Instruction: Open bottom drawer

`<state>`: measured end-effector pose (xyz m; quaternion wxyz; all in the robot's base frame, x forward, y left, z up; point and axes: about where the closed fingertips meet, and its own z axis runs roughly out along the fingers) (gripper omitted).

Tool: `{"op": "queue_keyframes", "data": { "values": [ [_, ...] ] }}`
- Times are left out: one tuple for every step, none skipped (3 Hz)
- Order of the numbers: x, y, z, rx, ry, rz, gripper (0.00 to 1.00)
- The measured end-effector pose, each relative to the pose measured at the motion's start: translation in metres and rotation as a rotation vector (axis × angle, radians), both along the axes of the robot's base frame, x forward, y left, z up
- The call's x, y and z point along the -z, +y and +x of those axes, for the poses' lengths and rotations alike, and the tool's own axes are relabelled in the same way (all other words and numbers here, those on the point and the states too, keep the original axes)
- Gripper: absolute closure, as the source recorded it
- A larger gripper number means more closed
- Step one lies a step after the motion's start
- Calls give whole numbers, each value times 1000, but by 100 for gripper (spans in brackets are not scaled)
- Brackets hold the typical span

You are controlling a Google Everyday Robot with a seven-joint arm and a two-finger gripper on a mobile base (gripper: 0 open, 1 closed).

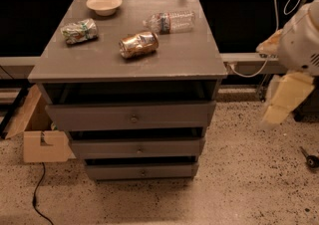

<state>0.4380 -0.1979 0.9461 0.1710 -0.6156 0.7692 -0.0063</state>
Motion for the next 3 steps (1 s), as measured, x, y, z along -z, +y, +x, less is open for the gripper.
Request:
{"op": "queue_keyframes", "data": {
  "values": [
    [68, 44, -2, -79, 54, 127, 0],
    [147, 102, 9, -113, 88, 291, 0],
    [147, 102, 7, -115, 92, 289, 0]
  ]
}}
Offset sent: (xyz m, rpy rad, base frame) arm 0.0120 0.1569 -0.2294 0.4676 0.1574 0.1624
